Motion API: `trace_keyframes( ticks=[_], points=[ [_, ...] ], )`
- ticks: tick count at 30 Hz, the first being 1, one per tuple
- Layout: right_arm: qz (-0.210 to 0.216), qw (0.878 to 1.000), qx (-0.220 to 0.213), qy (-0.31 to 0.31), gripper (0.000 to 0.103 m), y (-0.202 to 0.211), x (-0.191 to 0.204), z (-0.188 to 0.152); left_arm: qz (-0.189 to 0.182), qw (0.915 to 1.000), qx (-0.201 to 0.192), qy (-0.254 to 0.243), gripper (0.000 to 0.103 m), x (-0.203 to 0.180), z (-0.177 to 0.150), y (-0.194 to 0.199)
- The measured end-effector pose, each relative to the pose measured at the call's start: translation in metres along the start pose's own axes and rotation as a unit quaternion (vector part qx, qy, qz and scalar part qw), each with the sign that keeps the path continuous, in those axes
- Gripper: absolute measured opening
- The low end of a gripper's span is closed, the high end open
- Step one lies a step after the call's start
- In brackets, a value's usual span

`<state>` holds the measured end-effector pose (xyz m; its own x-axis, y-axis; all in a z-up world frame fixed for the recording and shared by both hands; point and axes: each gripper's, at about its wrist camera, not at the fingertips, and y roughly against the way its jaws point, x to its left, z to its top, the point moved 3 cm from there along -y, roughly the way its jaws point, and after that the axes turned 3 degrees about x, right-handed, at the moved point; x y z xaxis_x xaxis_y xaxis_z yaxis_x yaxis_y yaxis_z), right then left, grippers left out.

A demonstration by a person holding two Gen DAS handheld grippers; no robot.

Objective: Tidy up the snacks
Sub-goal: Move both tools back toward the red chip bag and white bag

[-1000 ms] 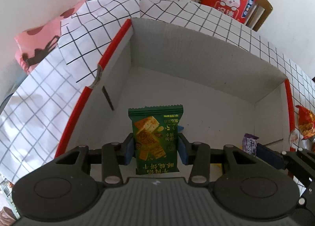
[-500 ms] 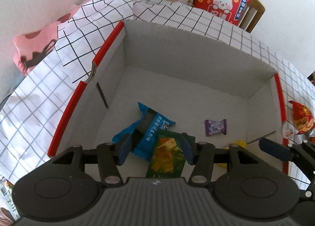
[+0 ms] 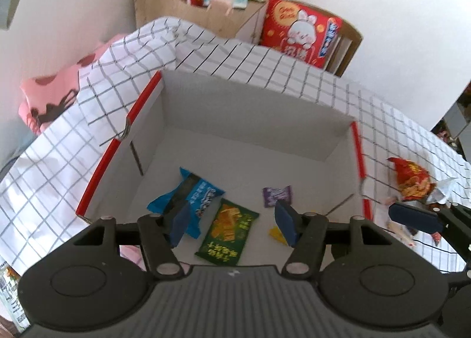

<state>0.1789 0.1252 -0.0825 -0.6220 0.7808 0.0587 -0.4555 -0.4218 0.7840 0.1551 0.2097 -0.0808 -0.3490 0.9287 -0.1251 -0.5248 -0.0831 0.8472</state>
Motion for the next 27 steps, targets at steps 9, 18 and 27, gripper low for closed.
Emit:
trace_keyframes(
  ticks=[9,18,27],
  points=[
    [0.014,0.999,-0.034,-0.029,0.087,0.048,-0.024,-0.013,-0.016,0.9976,-0.062,-0.026,0.065,-0.033,-0.008,0.044],
    [0.002,0.995,-0.071,-0.072,0.091,0.091,-0.063,-0.037,-0.053,0.9917,-0.101,-0.060,0.070,-0.082,-0.023,0.066],
    [-0.042,0.987,-0.086,-0.126,0.097,0.118,-0.114,-0.073,-0.090,0.9854,-0.102,-0.102,0.071,-0.146,-0.041,0.060]
  ],
)
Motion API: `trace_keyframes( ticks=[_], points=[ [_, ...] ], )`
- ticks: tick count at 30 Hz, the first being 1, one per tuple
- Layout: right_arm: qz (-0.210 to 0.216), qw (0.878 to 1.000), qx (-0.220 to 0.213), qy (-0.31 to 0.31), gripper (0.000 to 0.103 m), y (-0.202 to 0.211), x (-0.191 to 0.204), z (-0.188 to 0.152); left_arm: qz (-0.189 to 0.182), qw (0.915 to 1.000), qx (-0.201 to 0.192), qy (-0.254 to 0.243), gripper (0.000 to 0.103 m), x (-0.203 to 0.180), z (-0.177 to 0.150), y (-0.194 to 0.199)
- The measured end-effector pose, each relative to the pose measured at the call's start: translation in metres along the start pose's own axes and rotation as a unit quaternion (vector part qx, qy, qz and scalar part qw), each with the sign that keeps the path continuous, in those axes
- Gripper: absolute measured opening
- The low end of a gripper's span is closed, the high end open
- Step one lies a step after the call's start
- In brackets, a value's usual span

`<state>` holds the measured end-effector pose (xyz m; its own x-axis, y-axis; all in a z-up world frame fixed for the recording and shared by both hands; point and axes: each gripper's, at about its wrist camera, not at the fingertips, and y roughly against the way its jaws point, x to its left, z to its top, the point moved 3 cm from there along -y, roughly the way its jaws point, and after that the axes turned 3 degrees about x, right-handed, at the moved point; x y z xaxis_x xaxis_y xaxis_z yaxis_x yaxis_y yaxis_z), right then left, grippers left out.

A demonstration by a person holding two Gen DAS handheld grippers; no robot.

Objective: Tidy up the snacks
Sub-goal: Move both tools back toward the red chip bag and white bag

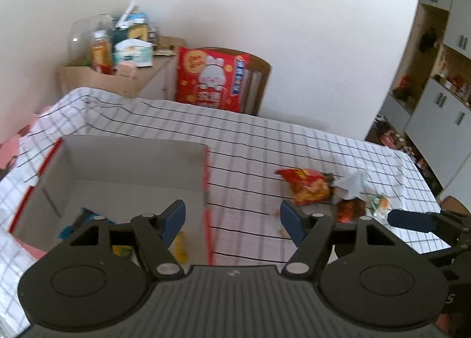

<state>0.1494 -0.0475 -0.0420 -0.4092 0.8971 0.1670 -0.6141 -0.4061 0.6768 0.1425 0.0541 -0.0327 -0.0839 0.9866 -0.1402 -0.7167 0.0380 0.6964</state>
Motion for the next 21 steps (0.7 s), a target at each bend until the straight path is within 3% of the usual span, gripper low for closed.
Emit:
trace_keyframes(
  ticks=[6,11,21],
  points=[
    [-0.026,0.999,-0.005,-0.022,0.100,0.011,-0.040,-0.018,-0.033,0.9992,-0.006,-0.023,0.083,-0.042,-0.005,-0.010],
    [-0.038,0.999,-0.006,-0.038,0.103,0.014,-0.067,-0.032,-0.045,0.9980,0.006,-0.044,0.083,-0.075,-0.010,-0.028],
    [-0.097,0.993,0.002,-0.064,0.103,-0.003,-0.124,-0.034,-0.039,0.9978,0.045,-0.030,0.083,-0.106,0.003,-0.085]
  ],
)
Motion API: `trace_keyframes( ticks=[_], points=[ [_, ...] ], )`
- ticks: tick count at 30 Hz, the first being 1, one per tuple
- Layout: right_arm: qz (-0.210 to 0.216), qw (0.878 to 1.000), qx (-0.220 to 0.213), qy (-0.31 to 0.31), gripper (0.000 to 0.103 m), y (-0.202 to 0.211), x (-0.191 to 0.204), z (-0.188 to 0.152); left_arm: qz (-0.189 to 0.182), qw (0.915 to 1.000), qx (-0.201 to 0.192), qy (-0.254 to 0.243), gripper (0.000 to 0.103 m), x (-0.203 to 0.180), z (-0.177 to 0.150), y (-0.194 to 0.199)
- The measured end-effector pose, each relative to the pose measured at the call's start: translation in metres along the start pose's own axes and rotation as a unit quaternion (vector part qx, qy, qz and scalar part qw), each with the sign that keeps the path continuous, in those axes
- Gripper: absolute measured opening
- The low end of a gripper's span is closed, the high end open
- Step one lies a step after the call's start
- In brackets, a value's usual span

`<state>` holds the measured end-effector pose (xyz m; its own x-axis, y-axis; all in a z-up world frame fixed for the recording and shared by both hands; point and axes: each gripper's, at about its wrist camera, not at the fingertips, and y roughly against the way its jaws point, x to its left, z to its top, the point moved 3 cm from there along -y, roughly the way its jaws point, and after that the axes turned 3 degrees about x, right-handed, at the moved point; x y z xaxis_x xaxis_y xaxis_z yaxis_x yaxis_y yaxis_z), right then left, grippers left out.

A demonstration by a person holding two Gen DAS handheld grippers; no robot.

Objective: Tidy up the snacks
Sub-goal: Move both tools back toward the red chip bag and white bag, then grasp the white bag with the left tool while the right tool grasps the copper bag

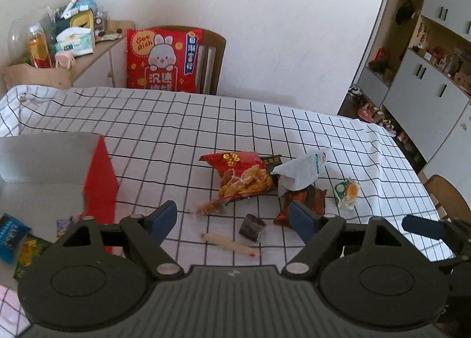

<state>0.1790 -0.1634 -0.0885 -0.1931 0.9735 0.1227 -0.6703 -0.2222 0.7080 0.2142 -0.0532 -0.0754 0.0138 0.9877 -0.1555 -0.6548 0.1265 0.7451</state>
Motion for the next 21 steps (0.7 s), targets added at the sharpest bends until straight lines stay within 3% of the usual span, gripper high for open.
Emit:
trace_keyframes(
  ticks=[10,21],
  points=[
    [-0.021,0.999,0.018,-0.037,0.102,-0.047,-0.041,0.012,-0.019,0.9992,0.000,-0.037,0.083,-0.032,0.040,-0.043],
    [-0.026,0.994,0.063,-0.080,0.099,-0.105,-0.057,0.016,-0.030,0.9933,0.062,-0.093,0.083,-0.069,0.057,-0.117]
  ],
)
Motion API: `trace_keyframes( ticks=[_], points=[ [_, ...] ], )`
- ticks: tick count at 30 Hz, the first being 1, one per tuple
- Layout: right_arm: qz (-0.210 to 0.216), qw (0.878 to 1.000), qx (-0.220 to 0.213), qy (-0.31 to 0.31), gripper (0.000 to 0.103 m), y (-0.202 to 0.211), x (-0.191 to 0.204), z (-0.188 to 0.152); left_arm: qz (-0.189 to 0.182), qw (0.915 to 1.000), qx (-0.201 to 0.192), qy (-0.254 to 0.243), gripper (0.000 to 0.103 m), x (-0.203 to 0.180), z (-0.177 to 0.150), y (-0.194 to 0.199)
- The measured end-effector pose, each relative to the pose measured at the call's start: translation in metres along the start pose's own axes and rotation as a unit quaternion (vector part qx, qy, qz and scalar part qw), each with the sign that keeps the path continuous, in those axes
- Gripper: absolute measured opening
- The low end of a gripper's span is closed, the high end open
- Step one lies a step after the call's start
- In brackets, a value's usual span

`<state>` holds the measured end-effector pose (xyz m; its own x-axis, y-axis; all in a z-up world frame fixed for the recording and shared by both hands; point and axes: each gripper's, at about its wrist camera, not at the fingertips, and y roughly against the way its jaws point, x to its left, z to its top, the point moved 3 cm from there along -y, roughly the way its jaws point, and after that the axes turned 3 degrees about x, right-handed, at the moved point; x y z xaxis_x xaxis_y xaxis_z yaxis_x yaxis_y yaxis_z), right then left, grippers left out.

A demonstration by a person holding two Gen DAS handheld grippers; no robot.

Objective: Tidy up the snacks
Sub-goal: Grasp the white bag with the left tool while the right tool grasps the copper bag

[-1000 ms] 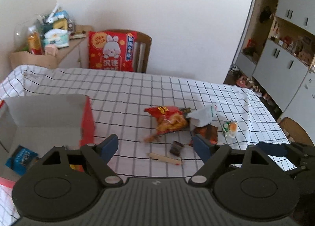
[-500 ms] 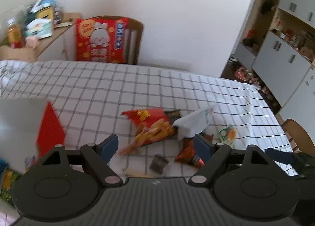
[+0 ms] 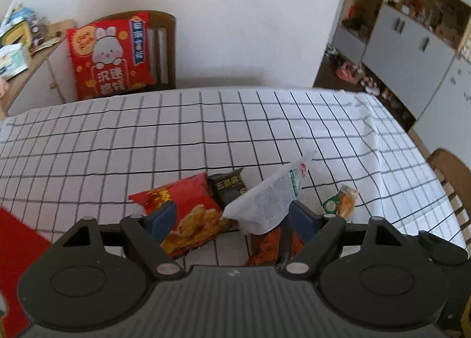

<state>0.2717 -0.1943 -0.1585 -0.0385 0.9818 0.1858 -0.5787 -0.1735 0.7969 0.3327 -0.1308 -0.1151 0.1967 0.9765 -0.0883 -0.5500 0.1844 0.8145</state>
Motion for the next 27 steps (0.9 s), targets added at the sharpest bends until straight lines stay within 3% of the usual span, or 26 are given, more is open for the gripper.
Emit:
trace_keyframes(
  ticks=[16,22,27],
  points=[
    [0.014,0.999,0.031,-0.019,0.096,-0.047,0.005,0.006,-0.026,0.9960,0.051,-0.069,0.081,-0.036,0.017,-0.068],
    [0.018,0.999,0.036,-0.033,0.092,-0.053,0.000,0.005,-0.027,0.9944,0.059,-0.084,0.062,-0.040,0.018,-0.077],
    [0.040,0.998,0.035,-0.032,0.077,-0.051,0.001,0.006,-0.031,0.9949,0.052,-0.080,0.050,-0.038,0.018,-0.074]
  ],
)
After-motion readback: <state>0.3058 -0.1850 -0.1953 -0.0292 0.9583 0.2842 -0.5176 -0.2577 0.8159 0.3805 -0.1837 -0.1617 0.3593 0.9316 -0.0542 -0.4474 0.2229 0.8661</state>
